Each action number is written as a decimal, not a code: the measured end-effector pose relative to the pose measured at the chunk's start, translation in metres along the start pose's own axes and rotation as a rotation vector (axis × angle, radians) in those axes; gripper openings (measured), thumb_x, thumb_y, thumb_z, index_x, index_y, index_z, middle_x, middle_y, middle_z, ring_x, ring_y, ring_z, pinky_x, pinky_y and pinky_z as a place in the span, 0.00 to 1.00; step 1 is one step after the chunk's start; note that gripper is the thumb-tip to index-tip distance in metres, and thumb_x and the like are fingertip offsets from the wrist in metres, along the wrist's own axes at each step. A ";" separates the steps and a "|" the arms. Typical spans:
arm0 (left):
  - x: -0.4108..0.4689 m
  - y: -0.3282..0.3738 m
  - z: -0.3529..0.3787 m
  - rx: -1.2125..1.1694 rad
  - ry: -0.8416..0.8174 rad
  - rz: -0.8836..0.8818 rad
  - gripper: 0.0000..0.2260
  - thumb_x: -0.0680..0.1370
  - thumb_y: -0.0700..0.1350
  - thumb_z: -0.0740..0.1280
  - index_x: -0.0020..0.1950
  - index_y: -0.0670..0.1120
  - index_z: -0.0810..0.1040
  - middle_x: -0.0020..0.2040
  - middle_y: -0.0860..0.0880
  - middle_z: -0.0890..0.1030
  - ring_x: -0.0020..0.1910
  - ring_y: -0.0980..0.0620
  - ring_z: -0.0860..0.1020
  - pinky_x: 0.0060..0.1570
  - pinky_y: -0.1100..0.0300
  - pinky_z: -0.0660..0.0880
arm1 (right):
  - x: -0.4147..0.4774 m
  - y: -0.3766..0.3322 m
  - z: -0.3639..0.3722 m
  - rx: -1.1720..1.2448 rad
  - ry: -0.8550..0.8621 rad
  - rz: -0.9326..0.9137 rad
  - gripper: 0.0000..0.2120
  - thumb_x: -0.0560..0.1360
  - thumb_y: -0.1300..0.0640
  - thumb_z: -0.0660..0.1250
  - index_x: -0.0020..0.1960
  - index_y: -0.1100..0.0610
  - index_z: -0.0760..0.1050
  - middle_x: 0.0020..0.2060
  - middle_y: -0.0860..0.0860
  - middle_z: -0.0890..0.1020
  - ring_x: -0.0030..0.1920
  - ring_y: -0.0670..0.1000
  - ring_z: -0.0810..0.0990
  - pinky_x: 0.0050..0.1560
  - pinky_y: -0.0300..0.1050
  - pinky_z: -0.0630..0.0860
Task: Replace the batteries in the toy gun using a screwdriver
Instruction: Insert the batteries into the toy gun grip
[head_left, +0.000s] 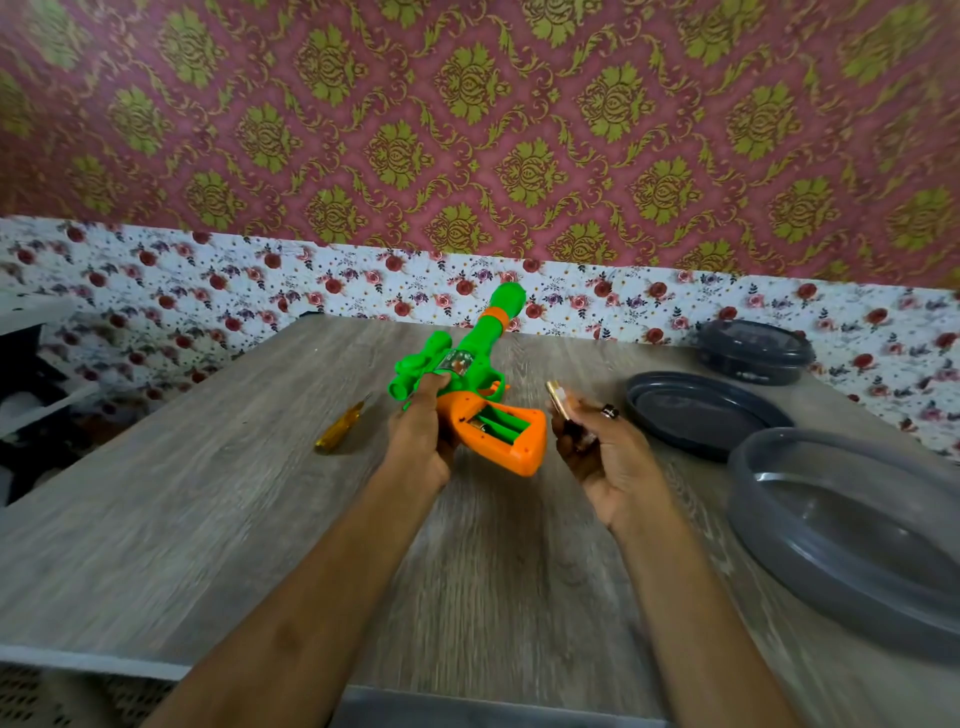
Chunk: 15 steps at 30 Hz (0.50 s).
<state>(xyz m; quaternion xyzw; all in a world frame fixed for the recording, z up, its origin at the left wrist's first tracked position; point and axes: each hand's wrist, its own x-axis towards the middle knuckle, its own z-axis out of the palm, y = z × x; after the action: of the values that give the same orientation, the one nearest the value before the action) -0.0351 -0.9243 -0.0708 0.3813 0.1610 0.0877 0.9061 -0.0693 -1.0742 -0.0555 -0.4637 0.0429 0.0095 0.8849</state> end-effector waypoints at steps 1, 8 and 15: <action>0.000 0.000 -0.001 0.003 0.003 -0.001 0.03 0.76 0.41 0.67 0.45 0.45 0.73 0.37 0.45 0.79 0.31 0.51 0.77 0.27 0.60 0.77 | 0.000 0.000 0.000 0.004 -0.015 -0.022 0.05 0.75 0.68 0.63 0.43 0.62 0.76 0.28 0.52 0.83 0.25 0.42 0.78 0.24 0.31 0.72; 0.005 0.000 -0.004 0.009 0.018 0.027 0.10 0.75 0.42 0.69 0.54 0.43 0.73 0.41 0.45 0.80 0.35 0.50 0.78 0.36 0.55 0.79 | -0.001 -0.001 0.002 0.066 -0.082 -0.069 0.05 0.76 0.65 0.63 0.47 0.63 0.77 0.34 0.54 0.84 0.24 0.41 0.75 0.23 0.31 0.70; 0.006 -0.001 -0.003 -0.004 0.023 0.039 0.10 0.74 0.40 0.69 0.53 0.43 0.73 0.39 0.45 0.79 0.32 0.50 0.78 0.27 0.60 0.78 | -0.004 -0.004 0.002 0.216 -0.106 0.035 0.08 0.78 0.65 0.56 0.48 0.59 0.73 0.33 0.53 0.76 0.25 0.47 0.76 0.25 0.34 0.73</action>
<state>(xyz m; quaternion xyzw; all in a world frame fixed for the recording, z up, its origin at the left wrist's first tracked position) -0.0301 -0.9217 -0.0751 0.3816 0.1639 0.1102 0.9030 -0.0726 -1.0749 -0.0514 -0.3638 0.0052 0.0448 0.9304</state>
